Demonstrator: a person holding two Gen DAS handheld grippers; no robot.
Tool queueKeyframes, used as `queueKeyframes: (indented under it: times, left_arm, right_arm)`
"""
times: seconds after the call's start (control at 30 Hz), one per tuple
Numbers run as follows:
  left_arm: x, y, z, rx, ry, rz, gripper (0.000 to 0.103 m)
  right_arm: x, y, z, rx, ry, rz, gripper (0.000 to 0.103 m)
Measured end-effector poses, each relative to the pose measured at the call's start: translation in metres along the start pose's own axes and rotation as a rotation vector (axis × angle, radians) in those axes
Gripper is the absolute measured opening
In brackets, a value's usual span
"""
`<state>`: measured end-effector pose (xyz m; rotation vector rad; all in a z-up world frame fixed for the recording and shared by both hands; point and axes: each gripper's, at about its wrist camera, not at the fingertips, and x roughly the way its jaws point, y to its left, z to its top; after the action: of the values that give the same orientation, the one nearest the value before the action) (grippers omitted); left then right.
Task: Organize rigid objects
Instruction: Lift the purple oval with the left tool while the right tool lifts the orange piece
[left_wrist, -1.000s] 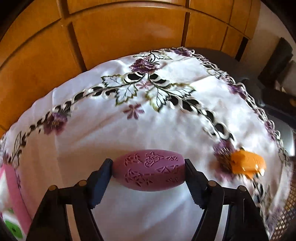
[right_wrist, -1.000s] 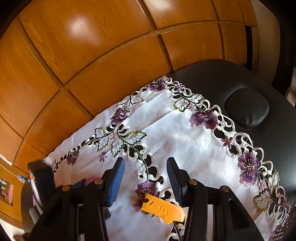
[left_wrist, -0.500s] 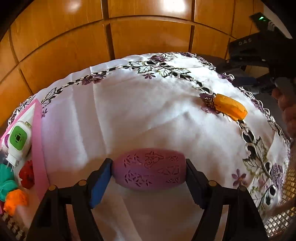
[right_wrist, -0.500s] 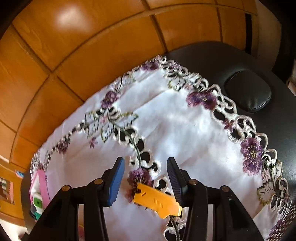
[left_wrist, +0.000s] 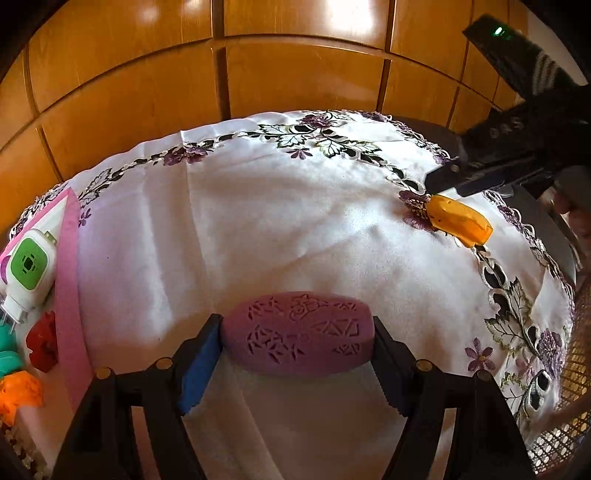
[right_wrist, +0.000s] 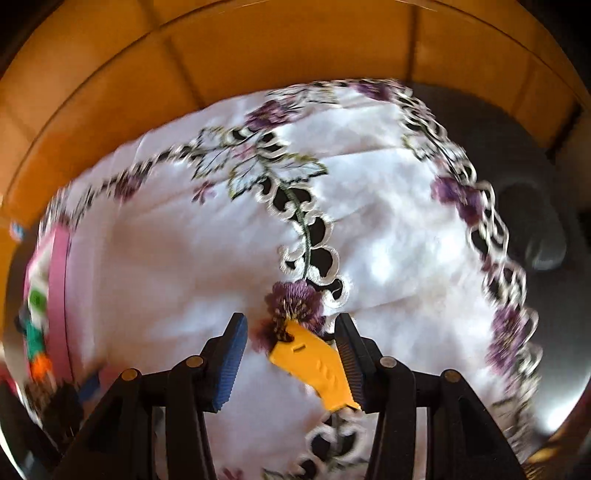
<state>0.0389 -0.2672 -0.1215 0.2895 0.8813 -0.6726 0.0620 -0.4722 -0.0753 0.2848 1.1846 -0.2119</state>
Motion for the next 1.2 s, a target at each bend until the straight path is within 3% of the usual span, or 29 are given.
queueKeyframes:
  times: [0.17, 0.33, 0.37, 0.4, 0.53, 0.73, 0.87, 1.07, 1.2]
  left_arm:
    - [-0.001, 0.000, 0.000, -0.006, -0.006, -0.005, 0.076]
    - [-0.001, 0.000, 0.000, -0.005, -0.008, -0.005, 0.076]
    - [-0.001, 0.000, 0.000, -0.006, -0.008, -0.006, 0.076]
    - [-0.001, 0.000, 0.000, -0.006, -0.008, -0.006, 0.076]
    - [0.000, -0.001, 0.000, -0.004, -0.012, 0.002, 0.076]
    - [-0.004, 0.000, 0.001, -0.007, -0.002, 0.015, 0.075]
    - [-0.012, 0.007, 0.000, -0.033, 0.007, 0.012, 0.076]
    - [-0.030, 0.006, -0.003, -0.059, -0.017, 0.007, 0.076]
    - [-0.045, 0.000, -0.004, -0.051, -0.033, 0.004, 0.076]
  right_arm:
    - [0.006, 0.015, -0.008, -0.209, 0.098, -0.070, 0.050]
    - [0.023, 0.012, -0.012, -0.235, 0.139, -0.129, 0.049]
    - [0.027, 0.010, -0.013, -0.229, 0.151, -0.147, 0.032]
    - [0.027, 0.010, -0.013, -0.228, 0.153, -0.148, 0.027]
    - [0.010, 0.024, -0.013, -0.223, 0.067, -0.119, 0.026]
    - [0.012, 0.050, 0.005, -0.099, -0.030, 0.009, 0.027]
    - [0.041, 0.057, -0.001, -0.063, -0.013, 0.026, 0.030]
    - [0.039, 0.070, -0.010, -0.172, -0.073, -0.022, 0.032]
    - [0.041, 0.069, -0.007, -0.180, -0.078, -0.023, 0.031]
